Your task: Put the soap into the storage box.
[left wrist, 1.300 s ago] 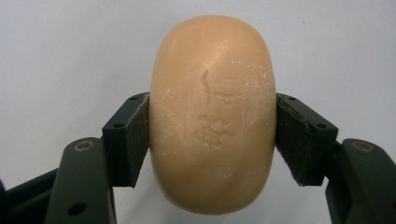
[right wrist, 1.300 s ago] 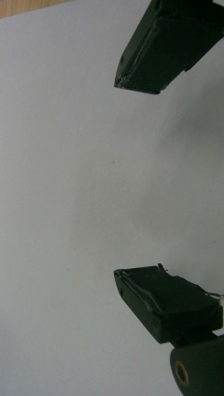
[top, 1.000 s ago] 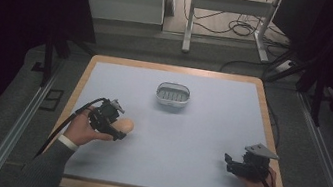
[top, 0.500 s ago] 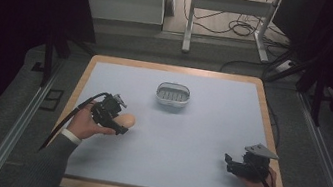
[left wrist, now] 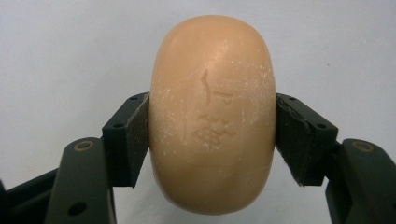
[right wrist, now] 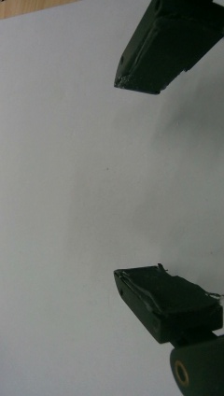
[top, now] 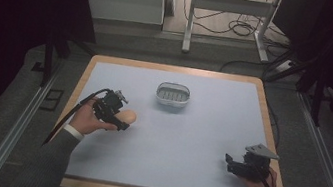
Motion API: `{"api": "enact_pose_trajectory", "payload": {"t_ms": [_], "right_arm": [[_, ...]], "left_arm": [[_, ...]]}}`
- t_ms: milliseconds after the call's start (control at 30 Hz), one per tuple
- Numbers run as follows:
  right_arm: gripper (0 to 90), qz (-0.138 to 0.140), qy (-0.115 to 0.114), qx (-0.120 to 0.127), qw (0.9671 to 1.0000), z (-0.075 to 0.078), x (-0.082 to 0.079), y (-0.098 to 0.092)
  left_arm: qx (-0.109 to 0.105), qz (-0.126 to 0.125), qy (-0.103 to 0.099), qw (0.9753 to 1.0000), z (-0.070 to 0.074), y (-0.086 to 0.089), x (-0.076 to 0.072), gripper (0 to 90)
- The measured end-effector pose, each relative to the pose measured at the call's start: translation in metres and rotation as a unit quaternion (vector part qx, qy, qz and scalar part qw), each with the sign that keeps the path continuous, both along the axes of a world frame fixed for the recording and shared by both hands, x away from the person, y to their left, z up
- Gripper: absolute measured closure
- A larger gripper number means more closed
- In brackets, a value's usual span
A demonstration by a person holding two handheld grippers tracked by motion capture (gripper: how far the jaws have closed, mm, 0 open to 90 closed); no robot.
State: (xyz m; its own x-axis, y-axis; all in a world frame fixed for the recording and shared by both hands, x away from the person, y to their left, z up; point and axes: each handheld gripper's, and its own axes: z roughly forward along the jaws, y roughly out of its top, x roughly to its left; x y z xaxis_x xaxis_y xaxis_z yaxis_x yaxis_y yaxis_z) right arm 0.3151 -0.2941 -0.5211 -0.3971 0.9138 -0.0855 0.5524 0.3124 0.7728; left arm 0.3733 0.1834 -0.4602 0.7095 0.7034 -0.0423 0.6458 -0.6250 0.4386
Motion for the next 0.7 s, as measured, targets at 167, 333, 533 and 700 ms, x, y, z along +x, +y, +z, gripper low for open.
{"api": "enact_pose_trajectory", "payload": {"t_ms": [167, 333, 533, 700], "right_arm": [[7.6, -0.001, -0.001, 0.001, 1.0000, 0.001, 0.000, 0.000], [7.6, -0.002, -0.001, 0.000, 1.0000, 0.000, 0.000, 0.000], [7.6, -0.003, -0.002, 0.000, 1.0000, 0.001, 0.000, -0.001], [7.6, -0.003, -0.002, 0.000, 1.0000, 0.000, 0.000, -0.001]], "left_arm": [[-0.001, 0.002, -0.003, 1.0000, 0.002, 0.000, 0.004, 32.8], [0.001, 0.004, -0.004, 1.0000, 0.003, -0.001, 0.010, 32.8], [-0.001, 0.008, -0.008, 0.9999, 0.006, -0.001, 0.016, 32.8], [-0.002, 0.008, -0.006, 0.9999, 0.005, -0.001, 0.021, 32.8]]}}
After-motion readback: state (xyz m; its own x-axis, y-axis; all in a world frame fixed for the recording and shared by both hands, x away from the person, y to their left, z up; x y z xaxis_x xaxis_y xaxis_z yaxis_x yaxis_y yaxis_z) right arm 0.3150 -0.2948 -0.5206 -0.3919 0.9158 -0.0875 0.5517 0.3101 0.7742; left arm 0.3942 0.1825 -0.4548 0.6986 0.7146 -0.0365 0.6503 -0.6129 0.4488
